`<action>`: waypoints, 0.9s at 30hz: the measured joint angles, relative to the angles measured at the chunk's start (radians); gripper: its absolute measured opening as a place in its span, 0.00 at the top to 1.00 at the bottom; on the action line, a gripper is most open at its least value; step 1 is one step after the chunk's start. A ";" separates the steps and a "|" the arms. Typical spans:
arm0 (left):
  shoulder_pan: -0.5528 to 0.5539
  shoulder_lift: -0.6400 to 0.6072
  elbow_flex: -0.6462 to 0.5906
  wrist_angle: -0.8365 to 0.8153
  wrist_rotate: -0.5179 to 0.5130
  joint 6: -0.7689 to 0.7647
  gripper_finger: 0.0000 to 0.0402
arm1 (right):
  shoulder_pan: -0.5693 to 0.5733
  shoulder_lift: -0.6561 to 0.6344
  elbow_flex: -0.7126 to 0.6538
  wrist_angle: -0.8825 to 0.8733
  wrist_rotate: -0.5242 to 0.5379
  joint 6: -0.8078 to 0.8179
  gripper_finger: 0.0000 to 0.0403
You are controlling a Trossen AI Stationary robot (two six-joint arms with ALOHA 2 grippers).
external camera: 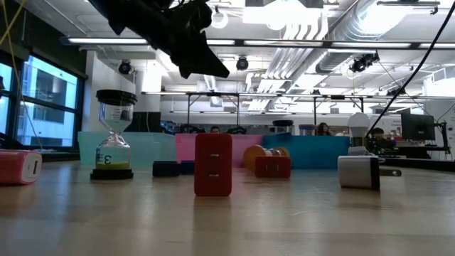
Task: Pick & Place Office items
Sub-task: Put the right red adapter into the green bin
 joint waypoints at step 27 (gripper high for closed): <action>-0.130 -0.085 0.000 -0.215 -0.101 0.124 0.34 | -0.126 0.080 0.000 -0.204 -0.290 0.545 0.27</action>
